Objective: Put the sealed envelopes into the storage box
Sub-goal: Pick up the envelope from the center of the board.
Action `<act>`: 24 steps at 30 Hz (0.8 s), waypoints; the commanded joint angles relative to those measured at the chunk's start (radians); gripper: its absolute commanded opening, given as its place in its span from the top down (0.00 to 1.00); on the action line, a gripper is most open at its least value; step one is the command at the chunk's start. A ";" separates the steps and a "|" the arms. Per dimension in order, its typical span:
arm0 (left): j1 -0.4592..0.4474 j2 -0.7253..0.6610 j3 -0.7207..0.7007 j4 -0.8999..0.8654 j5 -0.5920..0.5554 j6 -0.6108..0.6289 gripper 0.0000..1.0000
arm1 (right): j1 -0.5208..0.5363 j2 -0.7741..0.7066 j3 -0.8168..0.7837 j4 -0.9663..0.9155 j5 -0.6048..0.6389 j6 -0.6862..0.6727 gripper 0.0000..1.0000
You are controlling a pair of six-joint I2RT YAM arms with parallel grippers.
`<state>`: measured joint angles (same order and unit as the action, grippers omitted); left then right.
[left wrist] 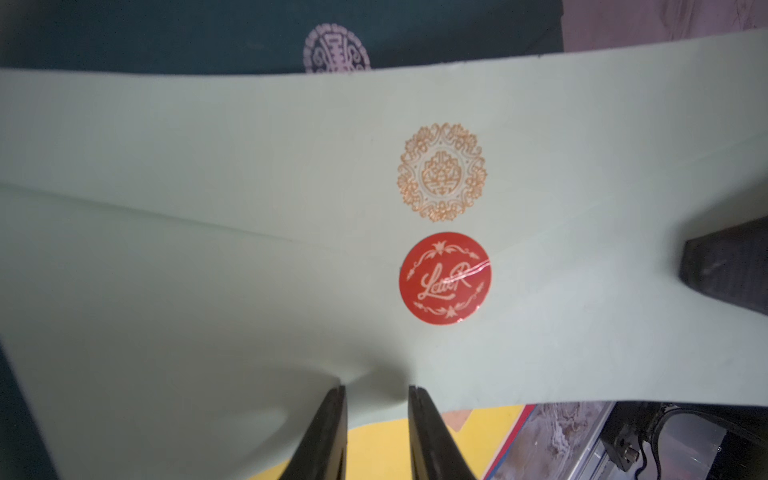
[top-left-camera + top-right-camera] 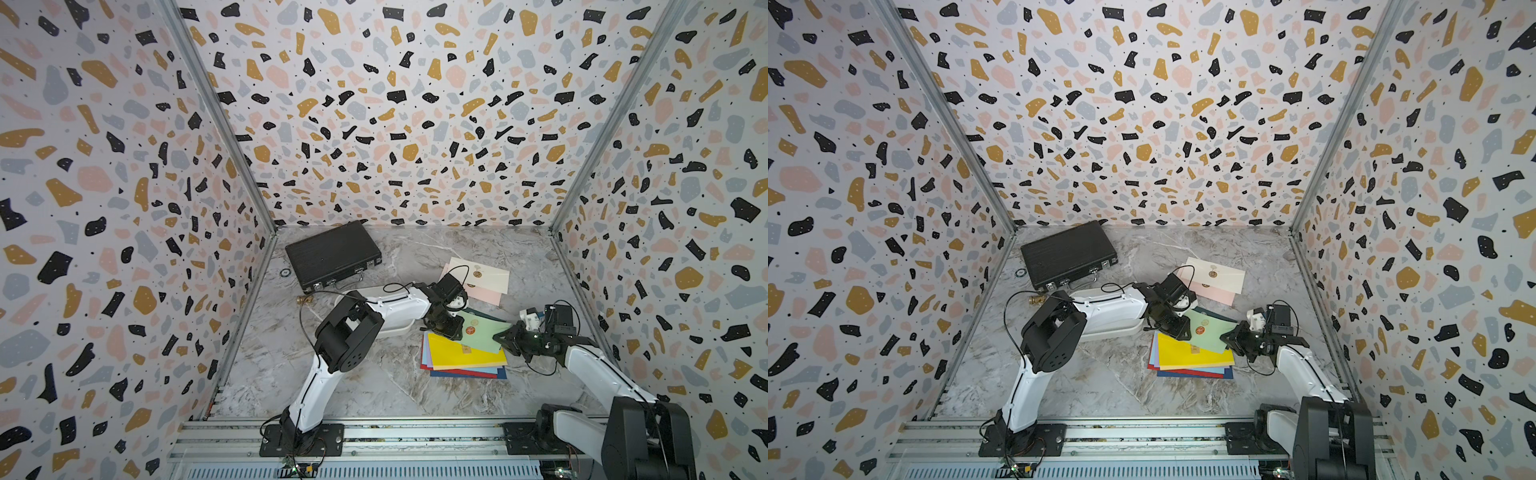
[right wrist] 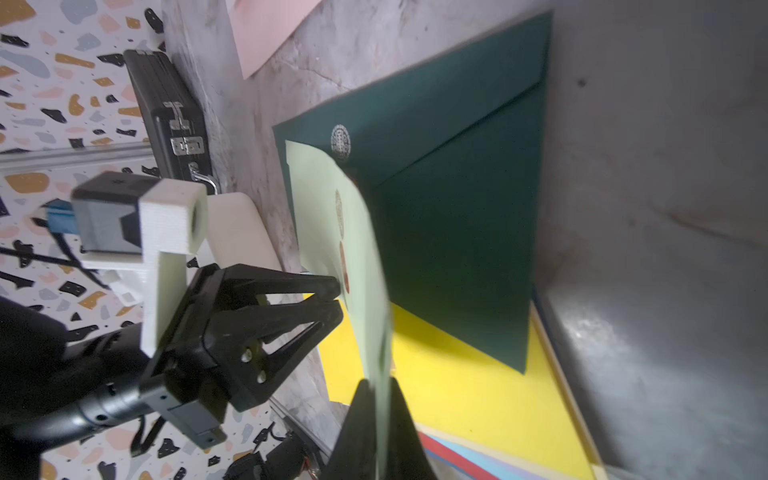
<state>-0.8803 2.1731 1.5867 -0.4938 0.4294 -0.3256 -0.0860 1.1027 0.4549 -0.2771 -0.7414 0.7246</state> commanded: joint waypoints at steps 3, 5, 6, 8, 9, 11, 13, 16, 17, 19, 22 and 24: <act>-0.010 -0.100 0.033 -0.070 -0.044 0.053 0.66 | -0.001 -0.052 0.021 0.005 0.013 -0.042 1.00; -0.008 -0.158 0.055 -0.116 -0.084 0.088 0.64 | 0.000 -0.068 0.022 0.022 0.011 -0.032 1.00; -0.005 -0.188 0.073 -0.150 -0.103 0.111 0.63 | 0.001 -0.073 0.026 0.029 0.007 -0.023 1.00; 0.002 -0.251 0.101 -0.217 -0.152 0.152 0.58 | 0.008 -0.081 0.030 0.057 0.000 0.006 1.00; 0.007 -0.285 0.110 -0.243 -0.180 0.170 0.56 | 0.016 -0.089 0.034 0.068 0.004 0.023 1.00; 0.023 -0.346 0.127 -0.287 -0.213 0.203 0.52 | 0.037 -0.120 0.055 0.079 0.035 0.047 1.00; 0.049 -0.400 0.152 -0.345 -0.230 0.232 0.50 | 0.062 -0.167 0.102 0.065 0.072 0.026 1.00; 0.107 -0.461 0.205 -0.432 -0.219 0.261 0.48 | 0.084 -0.219 0.205 -0.030 0.127 -0.086 1.00; 0.124 -0.478 0.221 -0.459 -0.210 0.274 0.48 | 0.086 -0.231 0.232 -0.051 0.123 -0.118 1.00; 0.155 -0.514 0.248 -0.512 -0.205 0.319 0.47 | 0.091 -0.255 0.265 -0.047 0.093 -0.186 1.00; 0.162 -0.551 0.304 -0.604 -0.215 0.449 0.42 | 0.131 -0.262 0.294 -0.030 0.060 -0.284 1.00; 0.163 -0.572 0.310 -0.631 -0.224 0.531 0.32 | 0.164 -0.244 0.305 0.006 -0.004 -0.349 1.00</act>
<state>-0.7048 1.6268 1.8717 -1.0084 0.2142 0.0486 0.0425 0.8406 0.7383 -0.2760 -0.6762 0.5163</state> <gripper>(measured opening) 0.663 0.041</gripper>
